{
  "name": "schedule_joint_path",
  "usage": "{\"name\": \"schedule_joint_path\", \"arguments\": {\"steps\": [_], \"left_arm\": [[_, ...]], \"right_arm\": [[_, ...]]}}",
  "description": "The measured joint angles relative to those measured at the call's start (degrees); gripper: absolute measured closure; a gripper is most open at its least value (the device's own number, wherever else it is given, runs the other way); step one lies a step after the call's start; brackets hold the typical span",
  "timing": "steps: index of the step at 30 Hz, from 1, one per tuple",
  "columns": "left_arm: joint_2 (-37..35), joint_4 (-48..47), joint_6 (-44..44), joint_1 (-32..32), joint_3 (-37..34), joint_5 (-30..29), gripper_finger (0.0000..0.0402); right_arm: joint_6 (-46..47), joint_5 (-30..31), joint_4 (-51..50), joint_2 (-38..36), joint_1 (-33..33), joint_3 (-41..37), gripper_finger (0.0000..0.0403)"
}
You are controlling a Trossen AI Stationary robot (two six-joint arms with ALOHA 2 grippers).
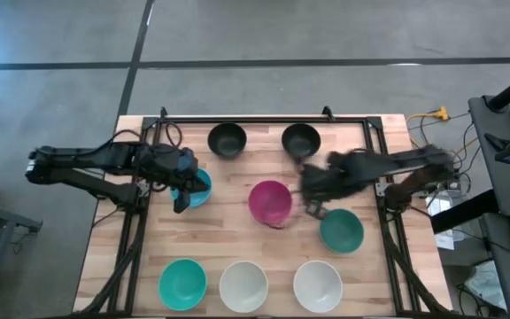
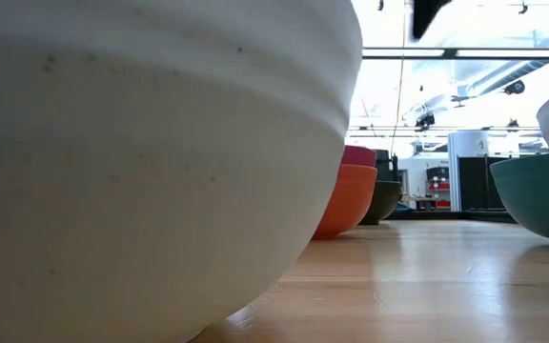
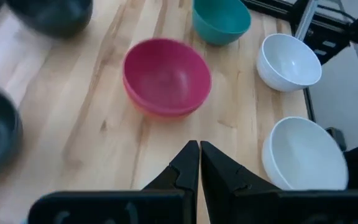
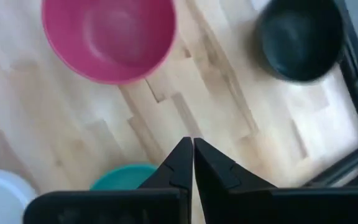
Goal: Nest bowls inside each other
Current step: Stack the green bowl on the pink bowl
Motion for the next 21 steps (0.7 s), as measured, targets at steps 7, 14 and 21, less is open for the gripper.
{"name": "schedule_joint_path", "arguments": {"steps": [7, 14, 21], "left_arm": [[4.20, 13.11, 8.65, 0.00, 0.00, -0.04, 0.0402], [5.75, 20.11, 5.98, 0.03, 0.71, 0.02, 0.0402], [0.21, 17.33, 2.39, 1.89, 2.14, -0.85, 0.0402]], "right_arm": [[23.52, 15.46, 6.91, -19.25, 13.81, -16.22, 0.0394], [30.64, 12.30, 29.49, -35.85, 17.11, -39.08, 0.0394], [28.47, -6.61, 34.27, -43.06, 7.03, -53.49, 0.0345]]}}
